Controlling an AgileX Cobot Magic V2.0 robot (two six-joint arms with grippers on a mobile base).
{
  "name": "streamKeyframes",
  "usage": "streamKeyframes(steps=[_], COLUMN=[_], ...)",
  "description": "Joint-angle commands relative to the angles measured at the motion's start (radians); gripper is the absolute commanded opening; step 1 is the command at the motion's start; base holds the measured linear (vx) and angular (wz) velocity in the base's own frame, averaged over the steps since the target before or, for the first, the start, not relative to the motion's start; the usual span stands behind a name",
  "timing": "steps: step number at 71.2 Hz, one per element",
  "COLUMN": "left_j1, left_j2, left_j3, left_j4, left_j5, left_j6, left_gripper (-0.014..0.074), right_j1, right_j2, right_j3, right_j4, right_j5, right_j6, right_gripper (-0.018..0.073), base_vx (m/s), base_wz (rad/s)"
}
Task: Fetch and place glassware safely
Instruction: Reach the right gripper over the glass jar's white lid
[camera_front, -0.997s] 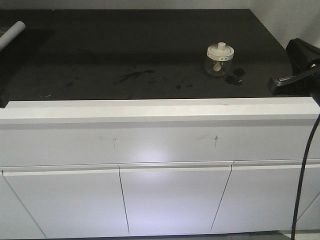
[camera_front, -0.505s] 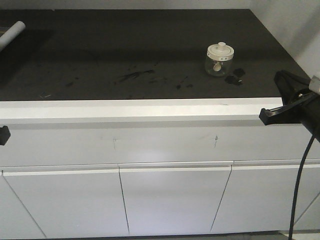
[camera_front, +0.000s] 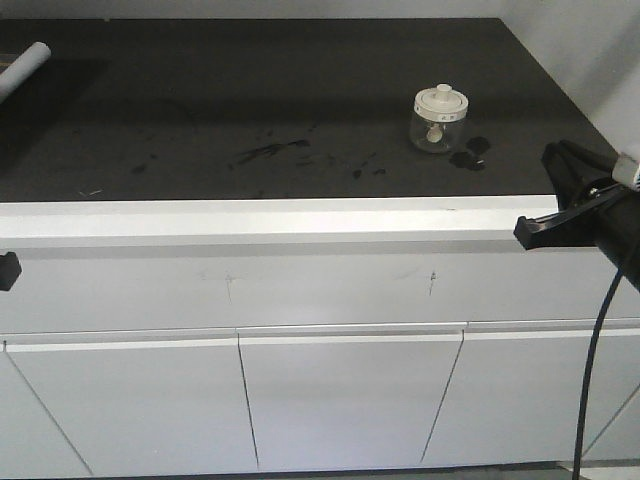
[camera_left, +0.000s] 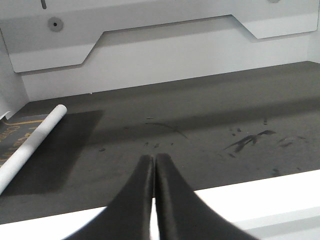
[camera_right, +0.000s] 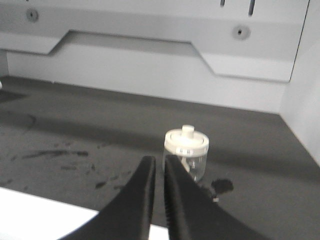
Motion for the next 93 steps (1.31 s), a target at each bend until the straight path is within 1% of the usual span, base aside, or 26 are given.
streamKeyframes(steps=[1, 16, 23, 50, 74, 87, 93], left_j1=[-0.006, -0.006, -0.006, -0.006, -0.006, -0.006, -0.006], left_j2=[-0.012, -0.012, -0.012, -0.012, -0.012, -0.012, -0.012], left_j3=[-0.026, -0.026, -0.026, -0.026, -0.026, -0.026, -0.026], left_j4=[-0.005, -0.005, -0.005, -0.005, -0.005, -0.005, -0.005], left_j5=[-0.07, -0.07, -0.07, -0.07, -0.07, -0.07, -0.07], left_j6=[-0.003, -0.003, -0.003, -0.003, -0.003, -0.003, -0.003], left_gripper=[-0.0007, -0.0007, -0.0007, -0.0007, -0.0007, -0.0007, -0.0007], right_j1=[-0.006, -0.006, -0.006, -0.006, -0.005, -0.004, -0.004], right_j2=[0.018, 0.167, 0.253, 0.578, 0.782, 0.869, 0.905], right_j3=[-0.036, -0.139, -0.219, -0.583, -0.898, -1.048, -1.12], right_j4=[0.017, 0.017, 0.017, 0.017, 0.014, 0.003, -0.031], right_j5=[-0.068, -0.068, -0.068, -0.068, -0.067, -0.026, 0.016], right_j6=[-0.01, -0.01, -0.01, -0.01, -0.003, 0.003, 0.049], right_gripper=[0.0123, 0.0333, 0.0382, 0.0383, 0.0383, 0.0383, 0.0383], base_vx=[0.0, 0.0, 0.0, 0.0, 0.0, 0.0, 0.0], base_wz=[0.0, 0.0, 0.0, 0.0, 0.0, 0.0, 0.0])
